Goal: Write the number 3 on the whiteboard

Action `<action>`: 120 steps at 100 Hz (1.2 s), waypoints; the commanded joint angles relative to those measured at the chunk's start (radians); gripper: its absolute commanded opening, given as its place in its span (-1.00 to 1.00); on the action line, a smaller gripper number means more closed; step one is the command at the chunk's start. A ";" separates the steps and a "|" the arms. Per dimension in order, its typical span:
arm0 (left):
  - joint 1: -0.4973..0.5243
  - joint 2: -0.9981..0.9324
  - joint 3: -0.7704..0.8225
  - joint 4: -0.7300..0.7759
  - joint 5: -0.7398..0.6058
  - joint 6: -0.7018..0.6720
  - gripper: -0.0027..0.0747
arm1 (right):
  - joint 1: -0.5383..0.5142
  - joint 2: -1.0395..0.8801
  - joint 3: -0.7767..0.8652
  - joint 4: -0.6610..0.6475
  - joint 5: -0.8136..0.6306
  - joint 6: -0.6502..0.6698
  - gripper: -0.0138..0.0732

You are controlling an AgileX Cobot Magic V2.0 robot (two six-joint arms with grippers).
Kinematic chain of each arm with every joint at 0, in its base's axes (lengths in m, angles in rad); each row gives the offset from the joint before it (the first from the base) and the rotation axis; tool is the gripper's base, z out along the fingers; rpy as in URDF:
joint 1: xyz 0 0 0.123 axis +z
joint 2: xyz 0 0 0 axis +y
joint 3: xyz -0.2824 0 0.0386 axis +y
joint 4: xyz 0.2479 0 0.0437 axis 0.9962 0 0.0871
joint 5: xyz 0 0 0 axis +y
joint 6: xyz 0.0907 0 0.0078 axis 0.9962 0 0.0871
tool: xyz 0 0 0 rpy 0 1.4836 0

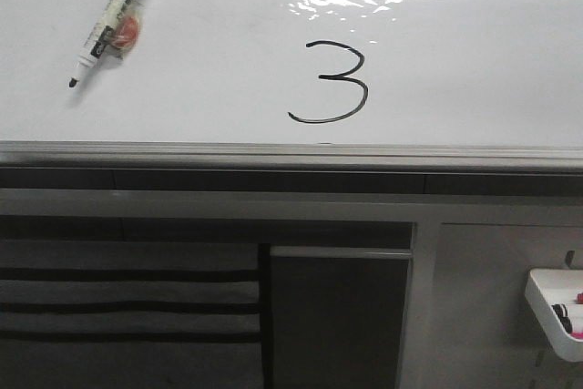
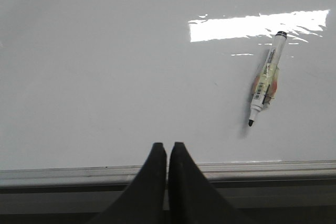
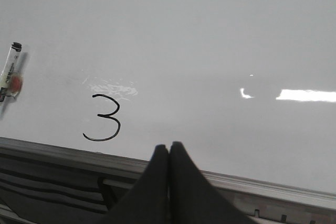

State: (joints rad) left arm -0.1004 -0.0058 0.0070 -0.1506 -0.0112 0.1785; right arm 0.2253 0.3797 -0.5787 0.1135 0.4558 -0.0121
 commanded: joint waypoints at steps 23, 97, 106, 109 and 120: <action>0.003 -0.031 0.001 -0.008 -0.077 -0.003 -0.98 | -0.004 0.010 -0.025 -0.005 -0.080 -0.002 -0.84; 0.003 -0.031 0.001 -0.008 -0.077 -0.003 -0.98 | -0.227 -0.409 0.545 -0.010 -0.527 -0.002 -0.84; 0.003 -0.031 0.001 -0.008 -0.077 -0.003 -0.98 | -0.227 -0.409 0.620 -0.010 -0.632 -0.002 -0.84; 0.003 -0.031 0.001 -0.008 -0.077 -0.003 -0.98 | -0.227 -0.409 0.617 -0.010 -0.597 -0.002 -0.84; 0.003 -0.031 0.001 -0.008 -0.077 -0.003 -0.98 | -0.227 -0.409 0.617 -0.010 -0.590 -0.002 -0.84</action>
State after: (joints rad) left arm -0.1004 -0.0058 0.0070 -0.1506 -0.0112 0.1785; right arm 0.0043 -0.0081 0.0168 0.1062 -0.0363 -0.0121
